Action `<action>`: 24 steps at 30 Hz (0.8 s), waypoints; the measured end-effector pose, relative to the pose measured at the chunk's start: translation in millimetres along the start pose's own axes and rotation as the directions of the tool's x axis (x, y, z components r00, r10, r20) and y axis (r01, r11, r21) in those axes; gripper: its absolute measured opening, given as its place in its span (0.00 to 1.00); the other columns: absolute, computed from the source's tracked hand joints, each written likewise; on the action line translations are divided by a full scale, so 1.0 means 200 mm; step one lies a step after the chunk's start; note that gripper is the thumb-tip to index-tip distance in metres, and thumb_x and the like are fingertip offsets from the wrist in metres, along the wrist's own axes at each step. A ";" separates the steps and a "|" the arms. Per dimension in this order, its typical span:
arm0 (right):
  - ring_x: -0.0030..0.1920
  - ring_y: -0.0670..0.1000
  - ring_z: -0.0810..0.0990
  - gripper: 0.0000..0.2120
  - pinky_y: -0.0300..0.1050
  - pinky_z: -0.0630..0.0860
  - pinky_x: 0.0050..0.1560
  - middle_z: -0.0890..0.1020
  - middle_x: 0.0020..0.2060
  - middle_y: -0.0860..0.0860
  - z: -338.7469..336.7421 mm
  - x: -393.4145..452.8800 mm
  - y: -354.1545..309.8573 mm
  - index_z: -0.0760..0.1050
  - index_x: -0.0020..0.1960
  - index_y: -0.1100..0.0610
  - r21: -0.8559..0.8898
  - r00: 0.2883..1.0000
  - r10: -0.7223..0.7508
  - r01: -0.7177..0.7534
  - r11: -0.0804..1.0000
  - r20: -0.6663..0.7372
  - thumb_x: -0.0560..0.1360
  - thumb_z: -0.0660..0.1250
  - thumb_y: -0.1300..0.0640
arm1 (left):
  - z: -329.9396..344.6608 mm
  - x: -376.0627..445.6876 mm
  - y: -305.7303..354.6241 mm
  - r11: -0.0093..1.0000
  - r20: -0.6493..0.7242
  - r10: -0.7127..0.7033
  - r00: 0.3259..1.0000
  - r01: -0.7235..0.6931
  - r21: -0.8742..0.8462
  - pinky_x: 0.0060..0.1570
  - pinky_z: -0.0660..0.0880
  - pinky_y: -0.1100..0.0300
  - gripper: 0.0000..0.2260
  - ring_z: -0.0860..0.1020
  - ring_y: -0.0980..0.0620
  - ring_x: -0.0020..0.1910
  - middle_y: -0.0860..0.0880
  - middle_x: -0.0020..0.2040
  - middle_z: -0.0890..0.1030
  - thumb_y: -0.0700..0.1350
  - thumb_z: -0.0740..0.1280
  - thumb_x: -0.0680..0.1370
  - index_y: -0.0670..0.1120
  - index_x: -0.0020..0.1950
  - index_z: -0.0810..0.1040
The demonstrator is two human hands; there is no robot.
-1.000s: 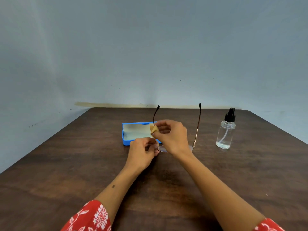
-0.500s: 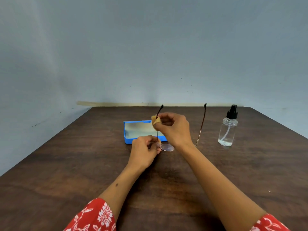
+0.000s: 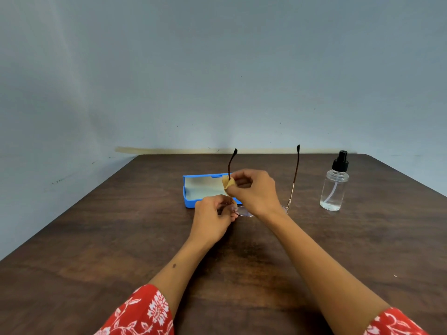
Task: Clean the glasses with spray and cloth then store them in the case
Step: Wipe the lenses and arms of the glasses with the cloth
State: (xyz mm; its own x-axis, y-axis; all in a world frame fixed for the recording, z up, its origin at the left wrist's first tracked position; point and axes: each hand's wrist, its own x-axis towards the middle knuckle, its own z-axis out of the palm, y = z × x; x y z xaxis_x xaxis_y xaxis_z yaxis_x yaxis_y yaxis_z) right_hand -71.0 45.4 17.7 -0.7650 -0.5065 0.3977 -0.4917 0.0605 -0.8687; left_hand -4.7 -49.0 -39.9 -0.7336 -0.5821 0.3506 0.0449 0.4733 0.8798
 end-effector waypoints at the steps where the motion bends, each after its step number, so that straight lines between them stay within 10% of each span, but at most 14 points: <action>1: 0.38 0.48 0.81 0.04 0.36 0.78 0.42 0.83 0.36 0.52 0.01 -0.01 0.01 0.82 0.44 0.59 -0.019 1.000 0.007 -0.006 1.000 0.006 0.70 0.71 0.62 | 0.00 0.00 0.00 1.000 0.004 0.002 1.000 -0.002 0.007 0.47 0.81 0.51 0.13 0.84 0.54 0.36 0.51 0.34 0.84 0.34 0.67 0.74 0.53 0.37 0.80; 24: 0.37 0.44 0.81 0.03 0.35 0.79 0.42 0.84 0.34 0.48 -0.01 0.01 -0.03 0.82 0.43 0.58 0.055 1.000 -0.015 0.016 0.998 -0.023 0.69 0.71 0.62 | 0.00 -0.02 0.03 1.000 0.019 -0.007 1.000 0.007 0.007 0.48 0.81 0.51 0.12 0.83 0.50 0.36 0.47 0.35 0.84 0.36 0.66 0.76 0.52 0.38 0.79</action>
State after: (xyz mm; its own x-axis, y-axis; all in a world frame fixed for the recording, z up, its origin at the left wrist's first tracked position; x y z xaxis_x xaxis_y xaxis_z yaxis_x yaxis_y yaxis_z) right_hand -70.1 45.4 23.3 -0.7670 -0.4877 0.4170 -0.4800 0.0047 -0.8773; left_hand -0.8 -44.1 -37.0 -0.7464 -0.5733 0.3380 0.0350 0.4734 0.8802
